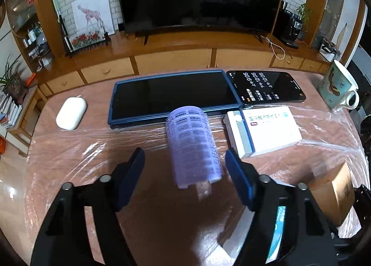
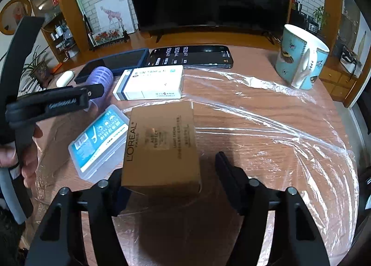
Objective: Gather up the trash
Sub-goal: 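Grasp another purple roller stack with the left tool while the right tool grasps the L'Oreal box, then carry the purple rollers and L'Oreal box over the black trash bin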
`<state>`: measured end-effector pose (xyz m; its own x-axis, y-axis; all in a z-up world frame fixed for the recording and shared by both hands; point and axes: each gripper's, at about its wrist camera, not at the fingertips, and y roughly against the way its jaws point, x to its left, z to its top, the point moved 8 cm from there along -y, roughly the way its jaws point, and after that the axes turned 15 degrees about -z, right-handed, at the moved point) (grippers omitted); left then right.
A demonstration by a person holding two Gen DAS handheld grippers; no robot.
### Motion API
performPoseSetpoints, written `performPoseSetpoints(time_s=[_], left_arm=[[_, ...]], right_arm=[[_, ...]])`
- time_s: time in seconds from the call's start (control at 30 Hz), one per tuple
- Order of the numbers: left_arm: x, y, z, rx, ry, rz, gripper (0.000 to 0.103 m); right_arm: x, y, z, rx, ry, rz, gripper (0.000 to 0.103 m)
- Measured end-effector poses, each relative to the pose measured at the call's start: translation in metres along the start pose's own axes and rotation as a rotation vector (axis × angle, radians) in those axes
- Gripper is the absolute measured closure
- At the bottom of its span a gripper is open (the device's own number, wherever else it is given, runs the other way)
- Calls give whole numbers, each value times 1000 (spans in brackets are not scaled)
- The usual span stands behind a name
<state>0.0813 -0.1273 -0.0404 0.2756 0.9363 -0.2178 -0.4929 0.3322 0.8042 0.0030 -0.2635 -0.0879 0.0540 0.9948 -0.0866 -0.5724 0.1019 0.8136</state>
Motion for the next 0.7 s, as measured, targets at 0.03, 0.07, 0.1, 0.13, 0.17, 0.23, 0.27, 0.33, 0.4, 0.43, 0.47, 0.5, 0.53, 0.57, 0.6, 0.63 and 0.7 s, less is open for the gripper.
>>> performPoseSetpoints(time_s=[0.03,0.07,0.1,0.13,0.17,0.23,0.27,0.33,0.4,0.43,0.47,0.5,0.53,0.57,0.6,0.63,0.7], left_arm=[[0,-3,0,8,2,0,40],[1,-5,0,13,3,2,45],[1,-8,-1,20,3,0,52],[2,-10,0,25,5,-7,56],[2,-13,-1,34,11,-17,58],[2,-14,-2,30,11,-22,58],[2,-14,-1,29,10,-22,58],[1,-14,-1,27,4,-22,59],[1,-13,-2,21,5,-20,59],[1,-13,-2,21,8,-23,59],[1,-12,-2,20,13,-28,59],[1,-11,-3,17,16,-30,59],[1,-9,-3,15,16,-33,59],[2,-7,-3,10,16,-34,59],[1,-5,-3,6,17,-35,59],[1,-2,-4,1,18,-39,59],[0,2,-5,-5,19,-44,59]], right_arm=[[1,-1,0,1,5,0,44],[0,-1,-1,2,9,-4,46],[-1,-2,-1,3,10,-6,47],[0,-2,-1,3,10,-1,50],[0,-2,0,3,10,2,51],[-1,-3,1,5,6,12,51],[-2,-3,1,6,3,17,51],[-3,-3,2,9,-11,34,52],[-6,-2,3,14,-27,40,54],[-8,-1,3,12,-31,41,54],[-9,0,4,10,-33,41,55],[-10,2,4,6,-38,43,55],[-12,3,5,5,-42,45,55],[-13,5,5,1,-48,47,55],[-14,6,6,-3,-52,49,55],[-16,8,6,-8,-55,51,55],[-17,11,7,-16,-59,54,56]])
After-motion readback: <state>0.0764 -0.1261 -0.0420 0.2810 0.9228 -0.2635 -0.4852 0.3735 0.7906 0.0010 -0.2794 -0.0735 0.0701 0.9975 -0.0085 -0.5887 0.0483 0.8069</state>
